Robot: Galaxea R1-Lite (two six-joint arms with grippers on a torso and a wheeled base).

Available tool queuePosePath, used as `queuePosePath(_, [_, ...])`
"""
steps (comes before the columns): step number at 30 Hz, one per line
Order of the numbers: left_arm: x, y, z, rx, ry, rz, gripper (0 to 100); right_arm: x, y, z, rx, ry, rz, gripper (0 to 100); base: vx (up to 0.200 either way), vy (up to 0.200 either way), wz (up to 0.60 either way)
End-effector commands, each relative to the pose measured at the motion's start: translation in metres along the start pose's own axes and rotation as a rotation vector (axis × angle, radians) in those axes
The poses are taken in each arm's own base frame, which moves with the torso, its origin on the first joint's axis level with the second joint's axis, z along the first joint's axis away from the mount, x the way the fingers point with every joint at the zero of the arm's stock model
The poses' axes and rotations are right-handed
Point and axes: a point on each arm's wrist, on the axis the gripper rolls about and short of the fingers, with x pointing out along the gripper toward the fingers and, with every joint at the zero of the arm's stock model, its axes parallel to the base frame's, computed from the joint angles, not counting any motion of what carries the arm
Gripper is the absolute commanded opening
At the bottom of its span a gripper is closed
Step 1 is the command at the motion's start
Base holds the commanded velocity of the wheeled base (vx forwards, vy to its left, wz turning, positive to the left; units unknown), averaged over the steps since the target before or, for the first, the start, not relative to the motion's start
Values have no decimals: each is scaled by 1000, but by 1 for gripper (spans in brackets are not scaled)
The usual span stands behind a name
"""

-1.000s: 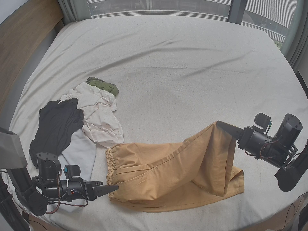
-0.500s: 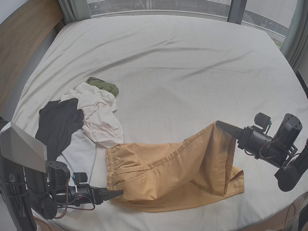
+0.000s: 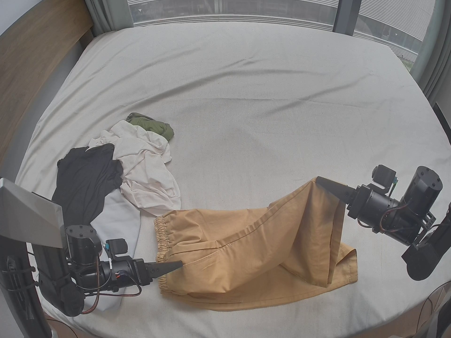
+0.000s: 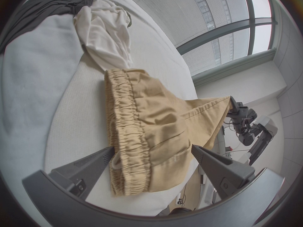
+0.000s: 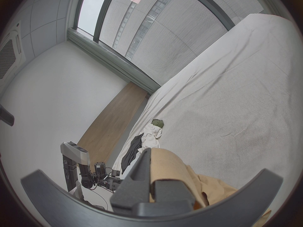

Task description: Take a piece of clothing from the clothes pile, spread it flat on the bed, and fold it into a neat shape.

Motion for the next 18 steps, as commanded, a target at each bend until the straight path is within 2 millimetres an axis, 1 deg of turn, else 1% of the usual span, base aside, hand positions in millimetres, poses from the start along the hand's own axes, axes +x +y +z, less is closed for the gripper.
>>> queuePosePath(1, [-3,-10,6,27,-27,-28,100,0,0,0,1,2,0,0,0,0,0])
queuePosePath(3, [-3,-10,6,27,-27,-28,100,0,0,0,1,2,0,0,0,0,0])
queuePosePath(4, [-6,-26,9,20,-43,-77,100,0,0,1,-1,-3,0,0,0,0,0])
queuePosePath(9, [-9,-43,12,-1,-54,-130,100,0,-1,4,-5,-14,-2,0,0,0,0])
queuePosePath(13, [-9,-46,11,-6,-48,-142,100,-1,-3,6,-7,-23,-11,0,0,0,0])
queuePosePath(18, [-4,-45,7,-19,-21,-142,100,-2,-5,8,-11,-32,-18,0,0,0,0])
